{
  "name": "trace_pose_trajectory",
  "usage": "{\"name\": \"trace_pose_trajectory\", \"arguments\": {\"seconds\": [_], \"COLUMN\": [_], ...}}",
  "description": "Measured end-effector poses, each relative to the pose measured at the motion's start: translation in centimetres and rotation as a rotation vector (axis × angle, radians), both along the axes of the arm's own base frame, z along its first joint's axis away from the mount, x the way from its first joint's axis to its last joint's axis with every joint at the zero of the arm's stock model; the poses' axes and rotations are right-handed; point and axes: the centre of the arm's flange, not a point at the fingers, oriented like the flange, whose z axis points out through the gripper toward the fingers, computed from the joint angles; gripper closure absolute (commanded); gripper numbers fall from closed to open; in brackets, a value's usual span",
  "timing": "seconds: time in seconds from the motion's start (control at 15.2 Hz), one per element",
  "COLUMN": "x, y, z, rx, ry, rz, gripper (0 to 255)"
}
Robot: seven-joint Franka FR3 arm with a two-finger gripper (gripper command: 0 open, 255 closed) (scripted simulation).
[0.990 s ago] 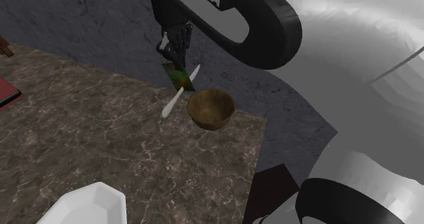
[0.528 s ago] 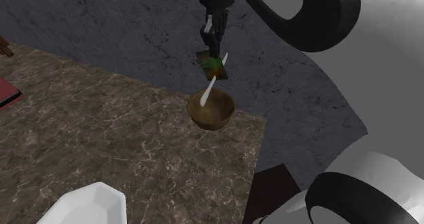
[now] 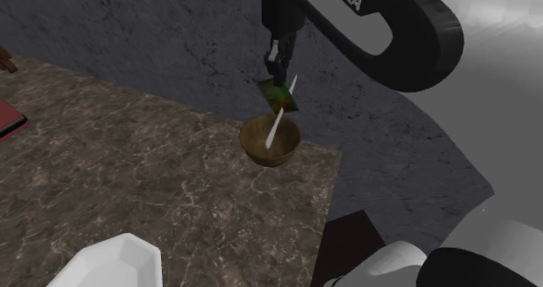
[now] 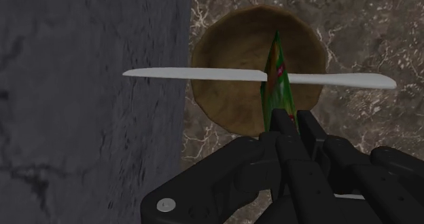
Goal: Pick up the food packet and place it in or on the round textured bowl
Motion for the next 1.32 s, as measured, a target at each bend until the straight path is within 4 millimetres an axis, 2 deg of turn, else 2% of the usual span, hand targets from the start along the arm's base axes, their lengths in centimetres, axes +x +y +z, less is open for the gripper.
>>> {"name": "trace_pose_trajectory", "arguments": {"seconds": [0.99,1.32], "x": [0.1,0.1], "y": [0.1,0.1], "z": [-8.0,-8.7], "rx": [0.000,0.000], "ry": [0.000,0.000], "rz": [0.000,0.000], "gripper": [255,255]}}
